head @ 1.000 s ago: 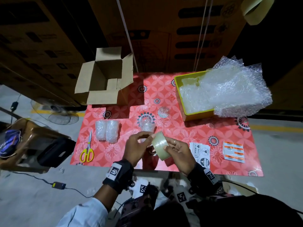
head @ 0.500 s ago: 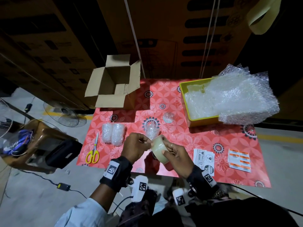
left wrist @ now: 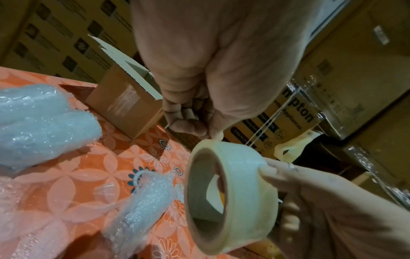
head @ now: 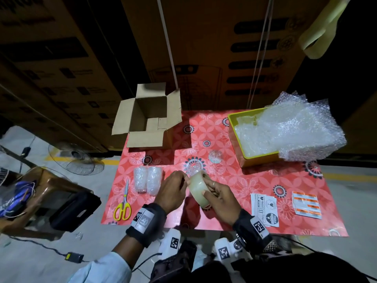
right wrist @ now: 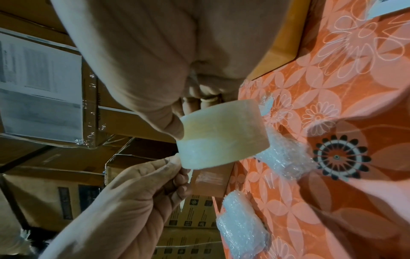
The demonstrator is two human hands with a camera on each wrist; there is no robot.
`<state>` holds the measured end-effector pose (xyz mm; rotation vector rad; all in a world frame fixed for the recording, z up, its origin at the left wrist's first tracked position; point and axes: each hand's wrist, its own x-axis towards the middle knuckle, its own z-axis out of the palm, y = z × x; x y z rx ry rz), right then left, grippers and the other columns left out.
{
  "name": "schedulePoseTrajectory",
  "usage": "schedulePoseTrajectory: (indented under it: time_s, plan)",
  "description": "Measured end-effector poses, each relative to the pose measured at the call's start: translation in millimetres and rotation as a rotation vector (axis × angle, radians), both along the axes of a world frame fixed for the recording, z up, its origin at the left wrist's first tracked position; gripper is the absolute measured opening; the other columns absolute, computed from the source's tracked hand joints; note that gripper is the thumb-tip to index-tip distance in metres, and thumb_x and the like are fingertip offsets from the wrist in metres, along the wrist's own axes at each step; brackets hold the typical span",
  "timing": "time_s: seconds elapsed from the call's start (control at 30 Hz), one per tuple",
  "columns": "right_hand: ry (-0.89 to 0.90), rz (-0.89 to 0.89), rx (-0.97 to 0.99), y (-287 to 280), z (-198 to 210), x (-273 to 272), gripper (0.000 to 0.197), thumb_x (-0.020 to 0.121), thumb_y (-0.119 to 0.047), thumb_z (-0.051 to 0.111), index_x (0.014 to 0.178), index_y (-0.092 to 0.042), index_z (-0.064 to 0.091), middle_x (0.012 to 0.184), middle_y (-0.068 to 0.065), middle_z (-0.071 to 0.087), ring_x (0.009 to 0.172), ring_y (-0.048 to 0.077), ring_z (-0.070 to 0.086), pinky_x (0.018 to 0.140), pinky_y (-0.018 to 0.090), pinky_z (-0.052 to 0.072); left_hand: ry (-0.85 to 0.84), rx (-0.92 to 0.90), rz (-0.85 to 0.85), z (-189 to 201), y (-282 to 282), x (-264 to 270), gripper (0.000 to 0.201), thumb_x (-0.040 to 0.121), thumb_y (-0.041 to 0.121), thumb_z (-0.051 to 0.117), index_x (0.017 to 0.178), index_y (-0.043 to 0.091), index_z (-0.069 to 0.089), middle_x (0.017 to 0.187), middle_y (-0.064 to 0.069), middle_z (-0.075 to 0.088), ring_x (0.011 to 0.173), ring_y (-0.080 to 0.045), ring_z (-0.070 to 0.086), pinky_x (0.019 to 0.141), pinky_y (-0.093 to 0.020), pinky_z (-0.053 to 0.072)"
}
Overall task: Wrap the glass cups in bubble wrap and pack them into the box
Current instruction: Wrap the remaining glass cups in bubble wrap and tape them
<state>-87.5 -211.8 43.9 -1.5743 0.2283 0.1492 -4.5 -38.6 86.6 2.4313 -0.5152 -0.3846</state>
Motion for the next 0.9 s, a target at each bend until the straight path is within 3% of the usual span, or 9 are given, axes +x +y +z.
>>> schedulePoseTrajectory:
  time_s: [0.1,0.2,0.3,0.4,0.5,0.63,0.77,0.83,0.9]
  plan:
    - [-0.018,-0.063,-0.02,11,8,7,0.048,0.099,-0.019,0.054,0.147,-0.013,0.053,0.129,-0.003,0.07,0.118,0.015,0.066,0.097,0.035,0.055,-0.094,-0.126,-0.103,0,14,4,0.018,0.108,0.012,0.046,0.09,0.013,0.046,0.089,0.002,0.046,0.079,-0.007,0.043,0.07,-0.027,0.031]
    - [-0.024,-0.148,0.002,19,14,9,0.038,0.103,-0.006,0.053,0.137,-0.018,0.061,0.121,-0.003,0.074,0.111,0.017,0.069,0.09,0.032,0.057,-0.139,-0.259,-0.248,4,25,6,0.016,0.108,0.005,0.041,0.095,0.014,0.044,0.095,-0.001,0.048,0.087,-0.018,0.047,0.076,-0.028,0.039]
    - [-0.005,-0.222,0.023,29,13,10,0.034,0.104,-0.007,0.054,0.134,-0.018,0.064,0.117,0.0,0.075,0.109,0.021,0.07,0.088,0.037,0.057,-0.026,-0.391,-0.202,4,33,9,0.016,0.111,0.009,0.036,0.099,0.015,0.044,0.094,0.002,0.061,0.086,-0.017,0.058,0.078,-0.027,0.047]
    - [0.007,-0.269,0.055,40,16,12,0.029,0.104,-0.006,0.054,0.13,-0.012,0.066,0.113,0.004,0.076,0.099,0.019,0.072,0.079,0.033,0.059,0.003,-0.459,-0.188,5,34,8,0.013,0.111,0.012,0.039,0.1,0.015,0.045,0.087,0.01,0.065,0.082,-0.014,0.064,0.076,-0.025,0.051]
    - [0.011,-0.324,0.089,51,15,12,0.025,0.105,-0.008,0.053,0.123,-0.011,0.07,0.104,0.008,0.078,0.088,0.018,0.071,0.071,0.029,0.055,0.0,-0.522,-0.198,7,36,10,0.015,0.111,0.01,0.04,0.099,0.017,0.046,0.08,0.006,0.061,0.074,-0.015,0.059,0.072,-0.034,0.051]
    - [0.036,-0.332,0.183,65,16,7,0.031,0.1,-0.004,0.059,0.129,-0.014,0.066,0.109,0.008,0.077,0.099,0.025,0.072,0.081,0.037,0.058,0.064,-0.611,-0.151,5,40,18,0.014,0.111,0.011,0.042,0.1,0.017,0.047,0.076,-0.002,0.058,0.07,-0.02,0.057,0.071,-0.046,0.049]
    - [0.068,-0.218,0.098,81,11,-5,0.065,0.081,-0.001,0.081,0.135,-0.027,0.057,0.114,0.001,0.075,0.105,0.021,0.072,0.088,0.039,0.06,0.221,-0.688,-0.067,5,45,32,0.02,0.111,0.013,0.042,0.095,0.024,0.049,0.074,0.002,0.054,0.069,-0.021,0.052,0.072,-0.046,0.049]
    - [0.083,-0.23,0.058,91,3,-6,0.062,0.087,-0.003,0.078,0.14,-0.025,0.054,0.115,0.003,0.075,0.103,0.026,0.072,0.087,0.042,0.061,0.276,-0.709,-0.055,5,49,38,0.019,0.11,0.013,0.042,0.095,0.021,0.048,0.073,0.004,0.052,0.068,-0.018,0.049,0.071,-0.045,0.048]
    - [0.118,-0.34,-0.013,96,-6,-4,0.048,0.095,-0.012,0.071,0.14,-0.016,0.056,0.119,-0.003,0.073,0.107,0.02,0.071,0.092,0.039,0.059,0.297,-0.715,-0.085,1,54,41,0.014,0.109,0.015,0.042,0.096,0.018,0.048,0.073,0.002,0.05,0.068,-0.018,0.048,0.069,-0.042,0.047]
